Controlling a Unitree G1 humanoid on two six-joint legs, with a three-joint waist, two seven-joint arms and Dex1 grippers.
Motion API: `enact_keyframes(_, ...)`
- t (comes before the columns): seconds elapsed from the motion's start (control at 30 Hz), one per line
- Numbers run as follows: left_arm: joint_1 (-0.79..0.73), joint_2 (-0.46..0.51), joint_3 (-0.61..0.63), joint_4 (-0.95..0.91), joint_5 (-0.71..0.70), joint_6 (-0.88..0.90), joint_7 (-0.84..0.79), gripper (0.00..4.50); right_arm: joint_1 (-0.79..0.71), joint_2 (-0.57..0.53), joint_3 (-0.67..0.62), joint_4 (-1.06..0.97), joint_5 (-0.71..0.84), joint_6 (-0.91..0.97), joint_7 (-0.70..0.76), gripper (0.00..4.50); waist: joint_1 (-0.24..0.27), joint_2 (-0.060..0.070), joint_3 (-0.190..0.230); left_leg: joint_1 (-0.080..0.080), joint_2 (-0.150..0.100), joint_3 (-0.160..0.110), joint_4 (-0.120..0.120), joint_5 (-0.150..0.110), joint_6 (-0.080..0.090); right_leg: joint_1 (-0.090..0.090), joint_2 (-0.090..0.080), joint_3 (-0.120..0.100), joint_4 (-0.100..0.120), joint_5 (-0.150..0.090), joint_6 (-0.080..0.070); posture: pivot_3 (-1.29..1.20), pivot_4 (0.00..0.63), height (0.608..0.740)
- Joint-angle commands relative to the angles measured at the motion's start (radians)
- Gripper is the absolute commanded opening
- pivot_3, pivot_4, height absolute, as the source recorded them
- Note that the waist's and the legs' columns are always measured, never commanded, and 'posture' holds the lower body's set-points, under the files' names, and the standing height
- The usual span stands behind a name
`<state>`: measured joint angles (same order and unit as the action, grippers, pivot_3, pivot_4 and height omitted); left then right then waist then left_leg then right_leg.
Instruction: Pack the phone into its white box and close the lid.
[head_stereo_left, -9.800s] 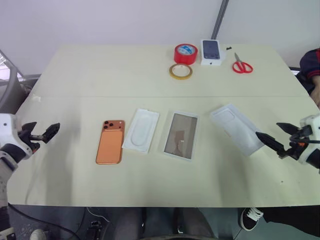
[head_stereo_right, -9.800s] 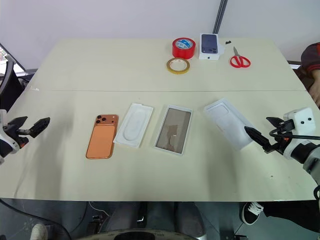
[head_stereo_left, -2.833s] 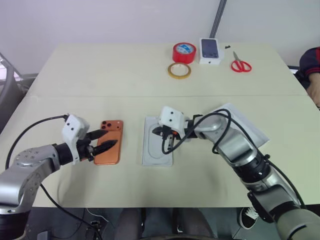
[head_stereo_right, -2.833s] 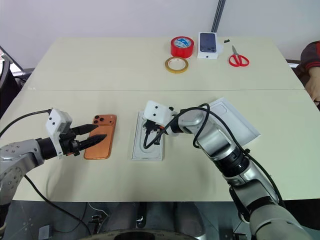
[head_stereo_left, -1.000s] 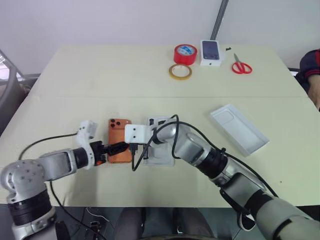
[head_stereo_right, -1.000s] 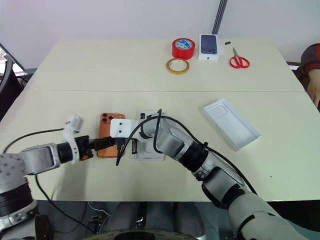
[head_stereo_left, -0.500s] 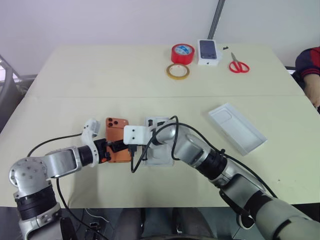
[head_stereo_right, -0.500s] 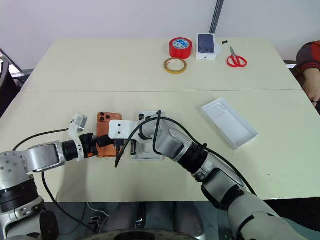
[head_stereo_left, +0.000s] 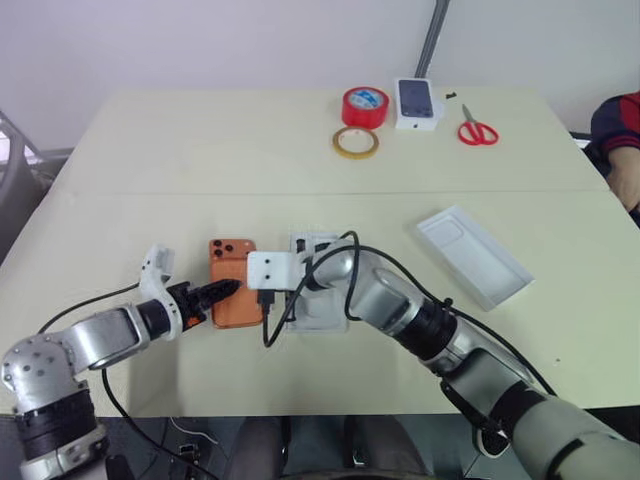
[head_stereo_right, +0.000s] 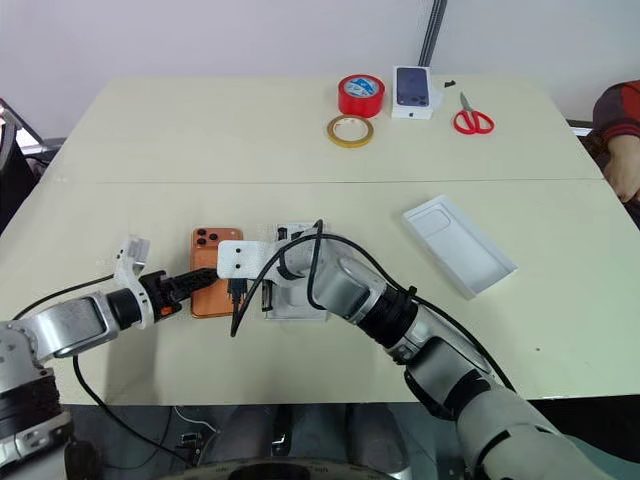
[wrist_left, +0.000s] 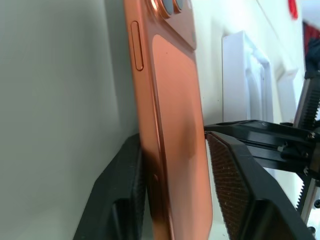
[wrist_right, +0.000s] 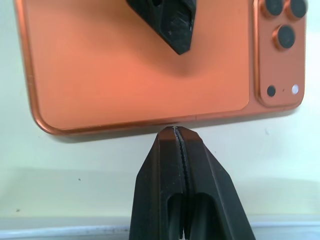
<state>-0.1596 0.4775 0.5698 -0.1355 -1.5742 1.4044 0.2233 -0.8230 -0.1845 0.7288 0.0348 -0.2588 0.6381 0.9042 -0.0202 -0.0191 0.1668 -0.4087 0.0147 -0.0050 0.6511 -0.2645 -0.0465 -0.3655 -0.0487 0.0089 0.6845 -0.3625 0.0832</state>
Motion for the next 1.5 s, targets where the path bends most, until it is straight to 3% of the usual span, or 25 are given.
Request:
enact_keyframes(0.03,0.024,0.04,-0.017,0.008,-0.099,-0.069,0.04,2.27,-0.014,-0.008,-0.034,-0.083,0.009,0.01,0.012,0.0,0.001,0.0,0.0,0.0,0.0,0.0,0.0,0.0,0.0,0.0,0.0,0.0,0.0,0.0,0.0,0.0,0.15,0.74)
enact_keyframes(0.1,0.037,0.059,-0.037,0.013,-0.134,-0.099,0.056,2.27,-0.011,-0.017,-0.038,-0.099,0.01,0.016,0.015,0.0,0.002,0.0,0.0,0.0,0.0,0.0,0.0,0.0,0.0,0.0,0.0,0.0,0.0,0.0,0.0,0.0,0.15,0.74)
enact_keyframes(0.2,0.055,0.084,-0.065,0.017,-0.185,-0.149,0.075,1.39,-0.002,-0.04,-0.049,-0.135,0.016,0.028,0.02,0.0,0.002,0.0,0.0,0.0,0.0,0.0,0.0,0.0,0.0,0.0,0.0,0.0,-0.001,0.0,0.0,0.0,0.15,0.74)
enact_keyframes(0.3,0.066,0.113,-0.09,0.017,-0.235,-0.191,0.083,0.05,0.008,-0.062,-0.077,-0.177,0.03,0.052,0.021,0.0,0.006,0.0,0.0,0.0,0.0,0.0,0.0,0.0,0.0,0.001,-0.001,0.0,-0.001,0.0,0.0,0.0,0.15,0.74)
enact_keyframes(0.47,0.08,0.157,-0.128,-0.023,-0.332,-0.278,0.08,0.05,0.069,-0.133,-0.197,-0.333,0.113,0.084,0.045,0.0,0.004,0.0,0.0,0.0,0.0,0.0,-0.001,0.0,0.0,0.001,-0.001,0.0,-0.002,0.0,0.0,0.0,0.15,0.74)
enact_keyframes(0.57,0.055,0.164,-0.157,-0.067,-0.386,-0.337,0.093,0.05,0.162,-0.178,-0.376,-0.448,0.231,0.079,0.052,0.0,0.01,-0.001,0.001,-0.001,0.0,0.0,-0.001,0.0,0.001,0.001,-0.001,0.0,-0.002,0.0,0.0,0.0,0.15,0.74)
enact_keyframes(0.73,0.003,0.126,-0.234,-0.141,-0.398,-0.394,0.098,0.05,0.291,-0.265,-0.587,-0.526,0.395,0.062,0.084,0.0,0.007,-0.001,0.001,0.0,0.0,0.0,-0.001,-0.001,0.002,0.003,-0.001,-0.001,-0.004,0.0,0.0,0.0,0.15,0.74)
enact_keyframes(0.83,-0.038,0.046,-0.322,-0.177,-0.398,-0.432,0.133,0.05,0.387,-0.359,-0.681,-0.534,0.465,0.081,0.114,0.0,0.01,-0.001,0.001,0.0,0.0,0.0,-0.001,-0.001,0.002,0.004,-0.001,-0.001,-0.005,0.0,0.0,0.0,0.15,0.74)
enact_keyframes(1.1,-0.053,-0.025,-0.466,-0.154,-0.398,-0.469,0.219,0.05,0.443,-0.44,-0.722,-0.529,0.506,0.077,0.046,0.0,0.002,0.0,0.002,0.002,0.002,0.0,0.0,-0.001,0.003,0.005,0.003,0.0,-0.004,0.0,0.0,0.0,0.15,0.74)
enact_keyframes(1.5,-0.086,0.004,-0.54,-0.117,-0.398,-0.486,0.241,0.05,0.446,-0.48,-0.711,-0.519,0.544,0.06,-0.006,0.0,0.008,0.0,0.002,0.001,0.001,0.0,0.002,0.0,0.001,0.007,0.003,0.0,-0.005,0.0,0.0,0.0,0.15,0.74)
